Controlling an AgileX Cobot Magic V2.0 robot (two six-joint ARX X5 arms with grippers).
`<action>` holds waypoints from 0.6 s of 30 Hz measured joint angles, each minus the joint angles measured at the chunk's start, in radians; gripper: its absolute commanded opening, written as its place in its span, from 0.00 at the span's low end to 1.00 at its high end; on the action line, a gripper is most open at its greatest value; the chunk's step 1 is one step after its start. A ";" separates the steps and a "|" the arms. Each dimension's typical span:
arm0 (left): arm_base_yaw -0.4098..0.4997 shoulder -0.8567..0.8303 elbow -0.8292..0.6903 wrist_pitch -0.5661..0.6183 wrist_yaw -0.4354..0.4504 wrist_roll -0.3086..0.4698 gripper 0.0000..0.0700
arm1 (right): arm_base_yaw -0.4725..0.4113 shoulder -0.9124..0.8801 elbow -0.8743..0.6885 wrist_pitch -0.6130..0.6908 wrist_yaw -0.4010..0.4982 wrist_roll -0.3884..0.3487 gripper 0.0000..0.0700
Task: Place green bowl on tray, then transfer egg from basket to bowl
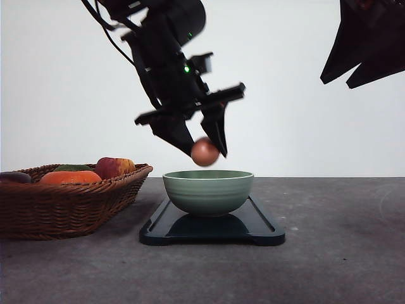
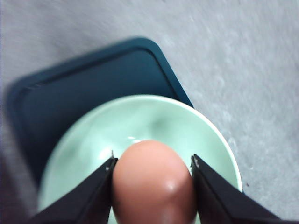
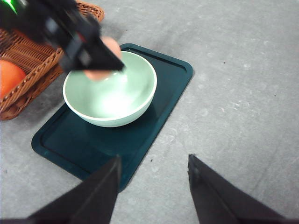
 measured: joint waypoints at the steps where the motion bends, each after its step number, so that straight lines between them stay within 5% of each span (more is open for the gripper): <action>1: -0.002 0.009 0.000 0.002 -0.001 0.000 0.21 | 0.000 0.000 0.000 0.000 0.000 0.000 0.41; 18: -0.015 0.104 0.000 0.027 -0.026 0.001 0.22 | 0.000 0.000 0.000 0.000 0.000 0.000 0.41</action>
